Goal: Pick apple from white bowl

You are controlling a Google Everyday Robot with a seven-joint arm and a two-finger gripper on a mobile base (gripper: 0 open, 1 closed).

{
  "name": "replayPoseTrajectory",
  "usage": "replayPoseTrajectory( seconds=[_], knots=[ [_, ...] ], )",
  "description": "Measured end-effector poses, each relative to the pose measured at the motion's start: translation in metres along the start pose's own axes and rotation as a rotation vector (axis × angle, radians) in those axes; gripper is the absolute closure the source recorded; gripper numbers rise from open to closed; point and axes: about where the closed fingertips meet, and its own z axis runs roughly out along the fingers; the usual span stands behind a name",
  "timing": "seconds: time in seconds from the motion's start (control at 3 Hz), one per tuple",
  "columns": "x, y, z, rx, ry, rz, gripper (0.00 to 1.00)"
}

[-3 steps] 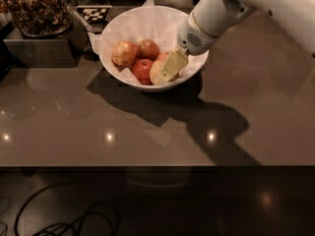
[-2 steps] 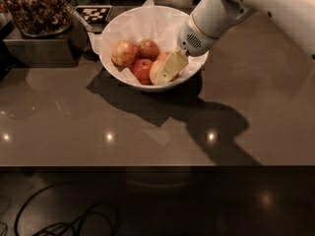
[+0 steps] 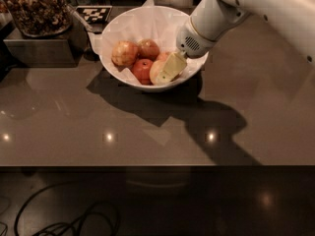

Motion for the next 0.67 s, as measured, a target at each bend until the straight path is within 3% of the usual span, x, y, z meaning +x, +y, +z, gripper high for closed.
replayPoseTrajectory(
  seconds=[0.67],
  knots=[
    [0.0017, -0.0022, 0.0081, -0.005, 0.017, 0.015, 0.3]
  ],
)
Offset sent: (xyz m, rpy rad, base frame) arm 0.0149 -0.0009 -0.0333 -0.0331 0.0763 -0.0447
